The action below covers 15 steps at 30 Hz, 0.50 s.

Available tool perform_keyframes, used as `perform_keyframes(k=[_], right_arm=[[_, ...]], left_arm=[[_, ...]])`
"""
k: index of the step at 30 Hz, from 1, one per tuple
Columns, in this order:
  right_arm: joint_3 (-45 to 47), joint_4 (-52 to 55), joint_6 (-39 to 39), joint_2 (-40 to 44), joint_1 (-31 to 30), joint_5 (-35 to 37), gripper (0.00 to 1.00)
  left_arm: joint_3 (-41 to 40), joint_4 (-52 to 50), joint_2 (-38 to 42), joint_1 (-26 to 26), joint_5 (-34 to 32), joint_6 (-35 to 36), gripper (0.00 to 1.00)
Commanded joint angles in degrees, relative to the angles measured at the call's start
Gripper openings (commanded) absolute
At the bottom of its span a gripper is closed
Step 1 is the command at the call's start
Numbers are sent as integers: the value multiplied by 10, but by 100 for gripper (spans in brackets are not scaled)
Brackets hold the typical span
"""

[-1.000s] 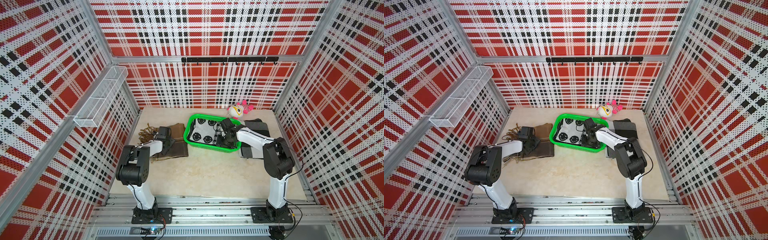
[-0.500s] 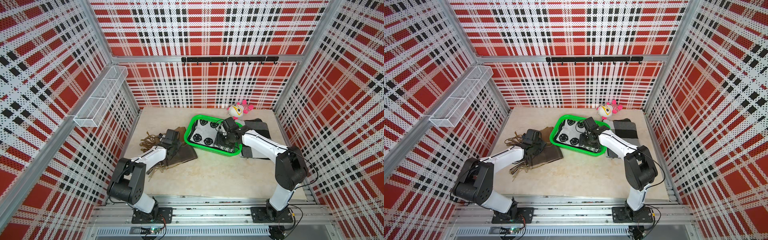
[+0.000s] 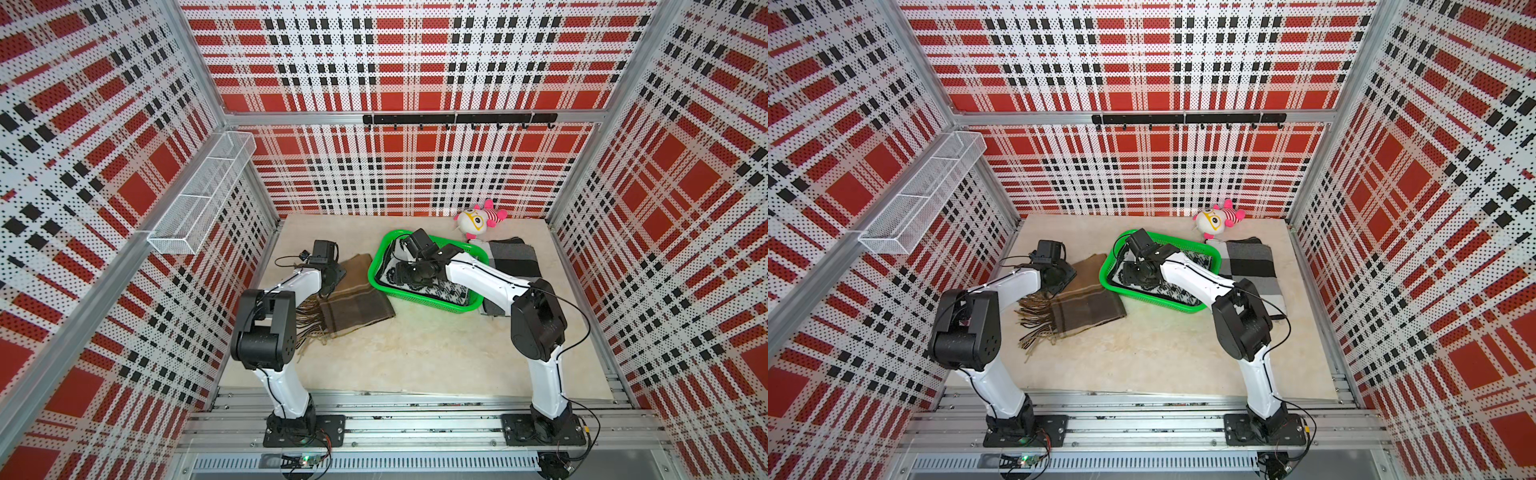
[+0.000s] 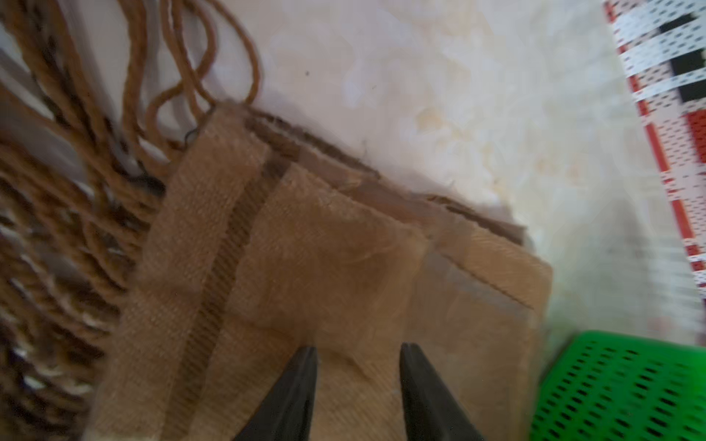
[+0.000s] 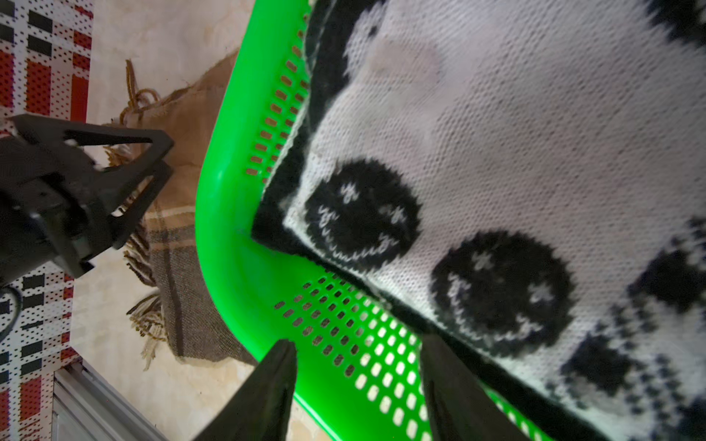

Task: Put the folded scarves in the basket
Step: Move the basket to the center of the board.

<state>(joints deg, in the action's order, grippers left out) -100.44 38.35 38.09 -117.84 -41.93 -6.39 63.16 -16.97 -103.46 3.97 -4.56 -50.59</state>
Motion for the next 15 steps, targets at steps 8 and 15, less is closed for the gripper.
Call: perform_keyframes(k=[8, 15], right_arm=[[150, -121, 169, 95, -101, -36, 65], [161, -151, 266, 35, -131, -102, 65]], left_arm=[[-117, 37, 30, -28, 7, -6, 41], [-174, 58, 76, -43, 21, -21, 39]])
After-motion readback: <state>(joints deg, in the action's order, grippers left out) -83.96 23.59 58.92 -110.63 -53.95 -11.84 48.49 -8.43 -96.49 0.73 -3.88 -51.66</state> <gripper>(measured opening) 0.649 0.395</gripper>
